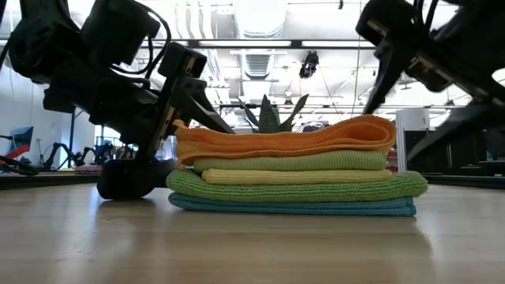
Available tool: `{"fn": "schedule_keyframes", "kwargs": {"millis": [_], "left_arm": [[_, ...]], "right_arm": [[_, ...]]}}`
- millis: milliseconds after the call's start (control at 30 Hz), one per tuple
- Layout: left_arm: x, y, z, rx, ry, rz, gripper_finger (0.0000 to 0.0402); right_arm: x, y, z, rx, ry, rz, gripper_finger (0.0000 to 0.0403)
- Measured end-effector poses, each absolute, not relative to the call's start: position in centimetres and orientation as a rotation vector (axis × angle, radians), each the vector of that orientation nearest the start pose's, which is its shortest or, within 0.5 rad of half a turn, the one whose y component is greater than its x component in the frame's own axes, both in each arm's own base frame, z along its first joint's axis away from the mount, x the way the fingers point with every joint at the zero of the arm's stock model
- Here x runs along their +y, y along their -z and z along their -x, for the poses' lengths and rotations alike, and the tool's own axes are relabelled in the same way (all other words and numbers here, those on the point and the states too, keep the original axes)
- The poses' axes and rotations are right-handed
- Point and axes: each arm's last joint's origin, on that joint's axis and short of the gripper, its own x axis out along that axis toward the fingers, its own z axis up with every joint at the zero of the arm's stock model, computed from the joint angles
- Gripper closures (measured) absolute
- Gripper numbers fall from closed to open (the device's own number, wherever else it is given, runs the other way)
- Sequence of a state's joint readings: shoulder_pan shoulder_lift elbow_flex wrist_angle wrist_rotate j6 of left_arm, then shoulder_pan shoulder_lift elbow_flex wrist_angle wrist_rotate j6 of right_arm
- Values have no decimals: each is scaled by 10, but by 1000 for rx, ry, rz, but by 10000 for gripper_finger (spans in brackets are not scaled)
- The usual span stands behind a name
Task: Fold microfiber towels
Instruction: Put the towels into the transparent bin
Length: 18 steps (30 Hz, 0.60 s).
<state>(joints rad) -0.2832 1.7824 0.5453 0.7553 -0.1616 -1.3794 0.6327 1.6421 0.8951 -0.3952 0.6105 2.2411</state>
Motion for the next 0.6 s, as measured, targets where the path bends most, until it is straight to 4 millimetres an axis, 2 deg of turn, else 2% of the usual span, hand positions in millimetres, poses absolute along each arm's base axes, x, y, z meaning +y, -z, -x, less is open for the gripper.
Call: {"fn": "schedule_keyframes", "kwargs": {"millis": [133,267,400,600], "left_arm": [[-79,-105,-287,469,-222,1242,102],[-79,-105,-287,468,-226,1240,102],[-79,-105,-287,468,-226,1237,102],[-80,-106,-290,468,-221,1216,122]], "right_arm": [[158,-161,-252,443,897,-1393,135],[156,-141,-262,500,943,-1395,135],[156,-121,-276,496,914,-1416,135],[153,-105,-286,467,906,-1476,137]]}}
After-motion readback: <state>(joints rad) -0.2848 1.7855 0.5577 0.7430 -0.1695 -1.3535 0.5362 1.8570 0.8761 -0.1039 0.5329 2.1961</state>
